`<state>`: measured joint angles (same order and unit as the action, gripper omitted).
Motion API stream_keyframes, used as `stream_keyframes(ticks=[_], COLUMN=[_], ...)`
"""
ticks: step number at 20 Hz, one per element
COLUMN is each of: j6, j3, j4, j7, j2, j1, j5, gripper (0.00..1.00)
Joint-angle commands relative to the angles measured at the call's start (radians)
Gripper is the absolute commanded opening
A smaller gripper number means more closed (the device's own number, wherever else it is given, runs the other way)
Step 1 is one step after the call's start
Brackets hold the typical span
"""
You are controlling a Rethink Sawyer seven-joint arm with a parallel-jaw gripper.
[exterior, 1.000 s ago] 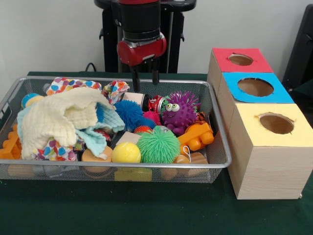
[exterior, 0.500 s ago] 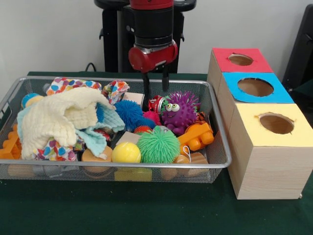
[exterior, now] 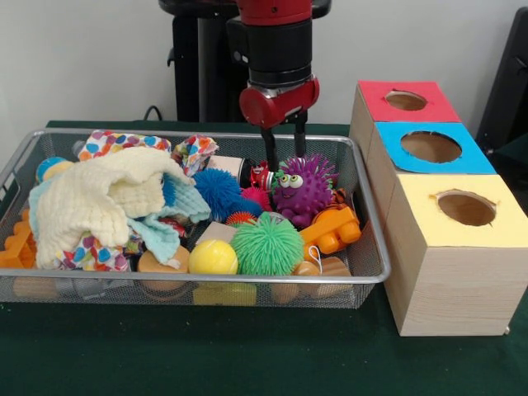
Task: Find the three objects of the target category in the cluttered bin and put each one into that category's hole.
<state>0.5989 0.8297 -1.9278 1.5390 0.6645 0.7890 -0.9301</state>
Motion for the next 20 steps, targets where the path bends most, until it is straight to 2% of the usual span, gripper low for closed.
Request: stream_keyframes(ticks=[1,5,10,14,20], j6=[0.010,0.015,-0.004,-0.018,-0.067], j3=[0.039,0.039,0.044,0.055,0.041], j4=[0.087,0.079,0.075,0.040,0.016], j7=[-0.170,-0.160,-0.172,-0.171,-0.167], j2=[-0.075,-0.079,-0.089,-0.068,-0.070], j1=[0.034,0.058,0.066,0.084,0.096], j5=[0.033,0.051,0.031,0.024,-0.039], gripper=[1.00,1.00,1.00,1.00,1.00])
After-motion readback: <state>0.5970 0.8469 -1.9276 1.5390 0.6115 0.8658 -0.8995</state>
